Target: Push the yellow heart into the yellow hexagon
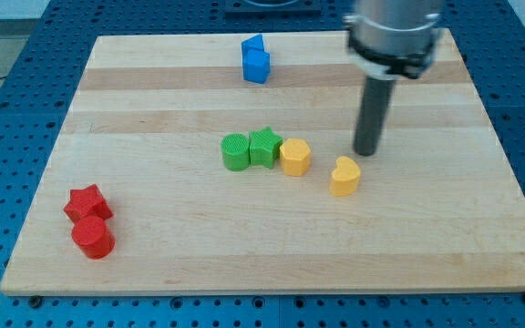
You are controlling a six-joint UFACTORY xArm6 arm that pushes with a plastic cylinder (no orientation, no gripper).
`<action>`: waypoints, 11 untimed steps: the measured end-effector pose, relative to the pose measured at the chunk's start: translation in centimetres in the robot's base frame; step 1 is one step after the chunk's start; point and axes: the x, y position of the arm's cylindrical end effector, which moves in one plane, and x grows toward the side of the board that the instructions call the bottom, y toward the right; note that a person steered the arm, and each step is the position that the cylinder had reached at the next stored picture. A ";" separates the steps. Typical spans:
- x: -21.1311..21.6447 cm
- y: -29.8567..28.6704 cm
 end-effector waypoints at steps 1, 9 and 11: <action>0.7 -3.0; 6.9 -7.6; 17.7 -24.7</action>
